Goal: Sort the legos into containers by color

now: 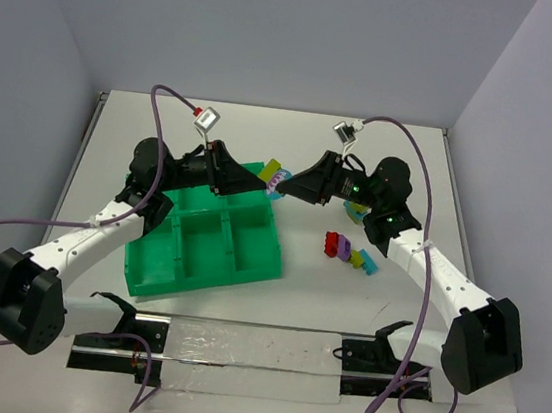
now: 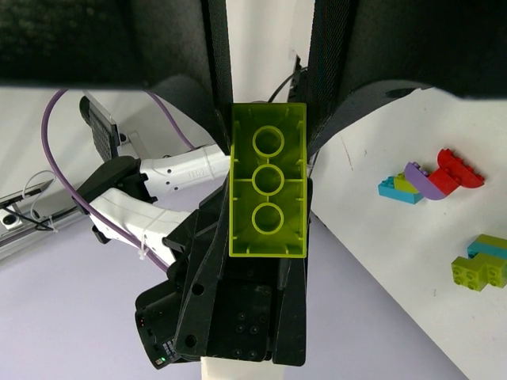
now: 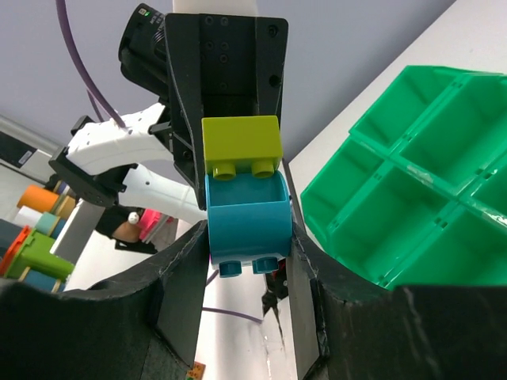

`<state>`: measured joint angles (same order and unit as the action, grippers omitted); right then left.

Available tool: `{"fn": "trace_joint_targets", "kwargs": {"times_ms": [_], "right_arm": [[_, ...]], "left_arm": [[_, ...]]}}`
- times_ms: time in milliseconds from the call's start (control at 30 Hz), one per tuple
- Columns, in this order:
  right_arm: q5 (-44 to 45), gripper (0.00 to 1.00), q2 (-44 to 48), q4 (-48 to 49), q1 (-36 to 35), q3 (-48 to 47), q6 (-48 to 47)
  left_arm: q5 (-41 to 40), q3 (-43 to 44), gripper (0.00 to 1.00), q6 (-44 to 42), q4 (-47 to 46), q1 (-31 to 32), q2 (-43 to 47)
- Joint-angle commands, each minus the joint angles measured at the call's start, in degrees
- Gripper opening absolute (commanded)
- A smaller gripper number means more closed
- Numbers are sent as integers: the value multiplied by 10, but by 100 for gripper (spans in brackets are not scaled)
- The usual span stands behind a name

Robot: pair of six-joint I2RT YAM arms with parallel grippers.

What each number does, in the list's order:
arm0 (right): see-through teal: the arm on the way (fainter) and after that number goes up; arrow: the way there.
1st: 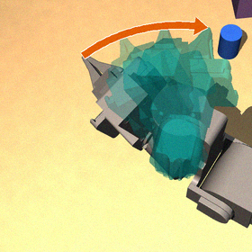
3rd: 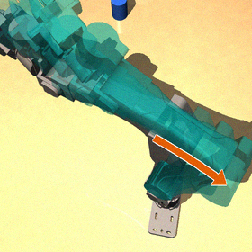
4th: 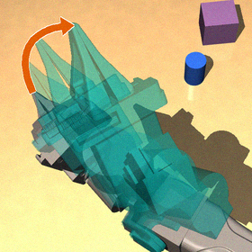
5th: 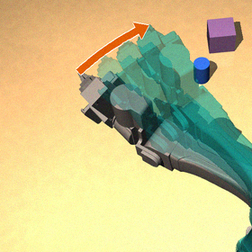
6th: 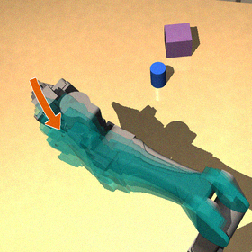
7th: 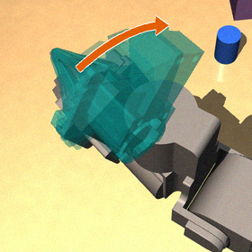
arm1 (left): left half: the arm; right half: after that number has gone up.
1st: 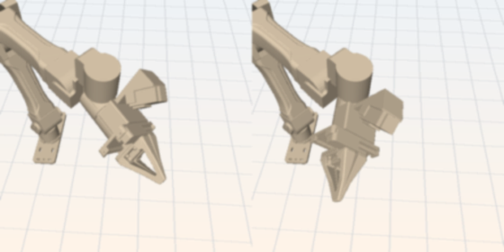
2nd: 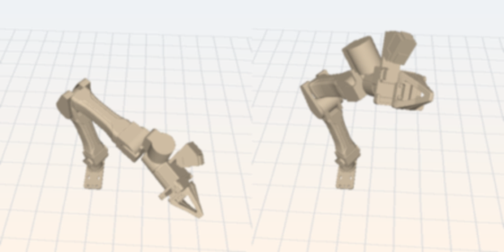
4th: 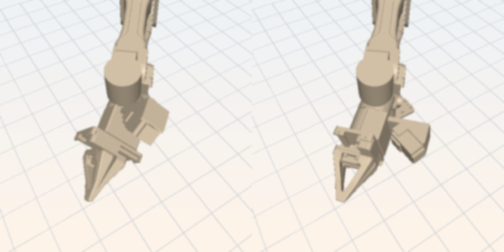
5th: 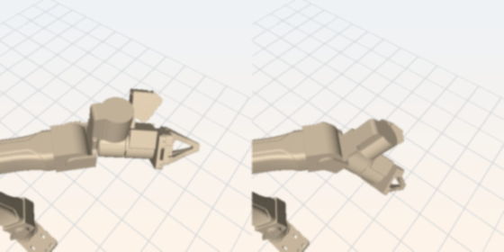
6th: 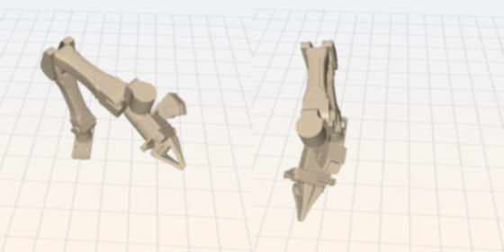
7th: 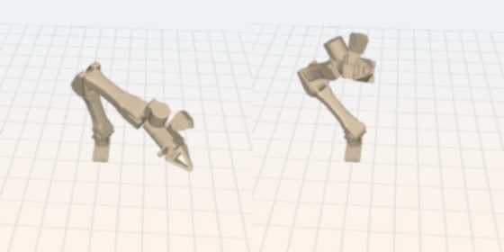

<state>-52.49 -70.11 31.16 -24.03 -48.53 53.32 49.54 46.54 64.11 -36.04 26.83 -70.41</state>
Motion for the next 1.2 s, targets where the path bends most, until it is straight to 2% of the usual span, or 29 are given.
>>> {"fn": "trace_joint_targets", "kwargs": {"times_ms": [0, 233, 533, 633, 700, 767, 867, 933, 1033, 1167], "right_arm": [[7, 2, 8, 52, -4, -2, 2], [7, 0, 24, 14, -3, 37, -28], [-1, 0, 63, -59, -1, 76, -72], [54, 0, 82, -194, -1, 57, -139], [118, 0, 92, -284, -2, 28, -191], [193, 0, 93, -369, -5, -5, -212], [268, 0, 89, -434, -21, -44, -244], [304, 0, 85, -451, -34, -56, -253], [354, 0, 58, -463, -67, -75, -262], [407, 0, 8, -472, -125, -104, -272]], "left_arm": [[1, 34, 0, -22, 24, -2, 14], [-37, 93, 0, -99, 162, -29, 63], [-57, 108, 0, -113, 237, -99, 102], [-88, 107, 0, -127, 284, -104, 112], [-138, 107, 0, -153, 362, -103, 128], [-230, 96, 0, -164, 473, -103, 140], [-314, 62, 0, -169, 576, -103, 173], [-340, 33, 0, -166, 609, -100, 195], [-368, -23, 0, -170, 647, -95, 242], [-370, -63, 0, -174, 689, -92, 247]]}}
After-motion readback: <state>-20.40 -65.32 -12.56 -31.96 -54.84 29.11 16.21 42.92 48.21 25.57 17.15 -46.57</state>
